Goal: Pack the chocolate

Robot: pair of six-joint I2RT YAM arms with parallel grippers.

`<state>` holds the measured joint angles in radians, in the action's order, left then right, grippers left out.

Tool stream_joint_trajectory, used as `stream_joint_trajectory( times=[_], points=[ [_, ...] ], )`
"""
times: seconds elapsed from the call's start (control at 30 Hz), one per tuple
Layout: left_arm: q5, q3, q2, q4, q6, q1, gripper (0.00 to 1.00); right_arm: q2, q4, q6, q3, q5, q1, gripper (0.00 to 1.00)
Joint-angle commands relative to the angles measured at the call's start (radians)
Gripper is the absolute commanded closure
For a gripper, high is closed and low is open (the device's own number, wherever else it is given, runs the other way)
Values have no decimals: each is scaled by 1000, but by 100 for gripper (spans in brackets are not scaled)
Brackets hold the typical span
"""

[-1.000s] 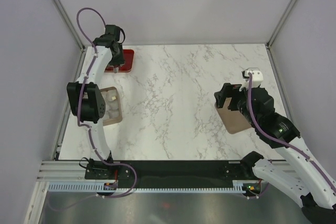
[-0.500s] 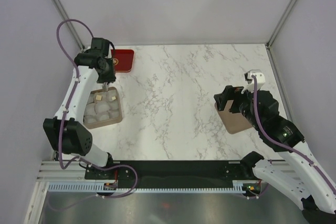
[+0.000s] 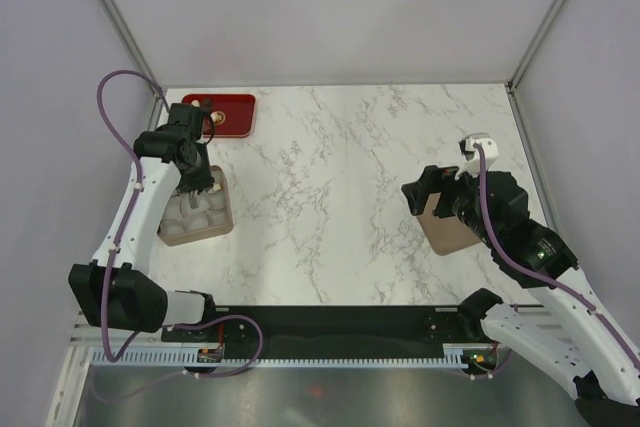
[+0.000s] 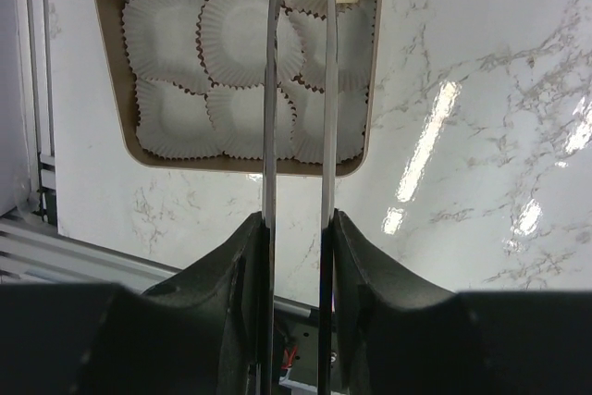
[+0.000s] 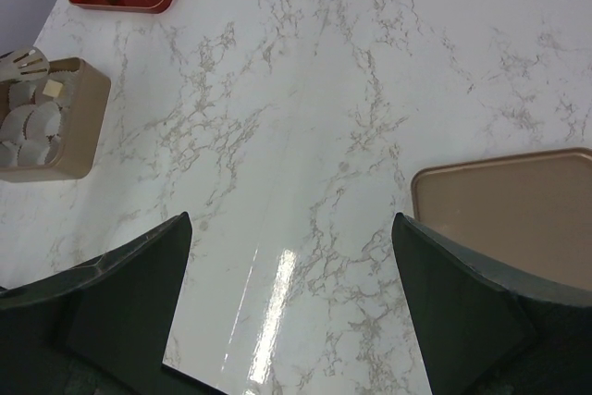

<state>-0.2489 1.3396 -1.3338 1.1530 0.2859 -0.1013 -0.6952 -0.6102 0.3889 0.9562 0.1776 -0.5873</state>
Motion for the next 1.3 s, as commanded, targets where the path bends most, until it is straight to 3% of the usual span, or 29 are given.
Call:
stream_joint_trajectory(
  times=[0.0,0.57,0.6,0.73,0.93,1.27],
  points=[
    [-53,1,28,-48,52,12,63,20,0,-1,4,-10,-3,2],
    [-73,-37,-1,-102,65,204,64,69,-10,-10,-22,5,-3,2],
    [-134,-45,-2,-136,62,225,60,69,-11,-12,-25,6,-3,2],
    [-113,-63,-13,-168,41,275,60,69,-11,-18,-25,8,-3,2],
    [-35,-94,-45,-214,27,284,61,65,-11,-13,-20,25,-3,2],
    [-63,-106,-74,-234,36,284,60,62,-11,-5,-17,45,-3,2]
  ],
)
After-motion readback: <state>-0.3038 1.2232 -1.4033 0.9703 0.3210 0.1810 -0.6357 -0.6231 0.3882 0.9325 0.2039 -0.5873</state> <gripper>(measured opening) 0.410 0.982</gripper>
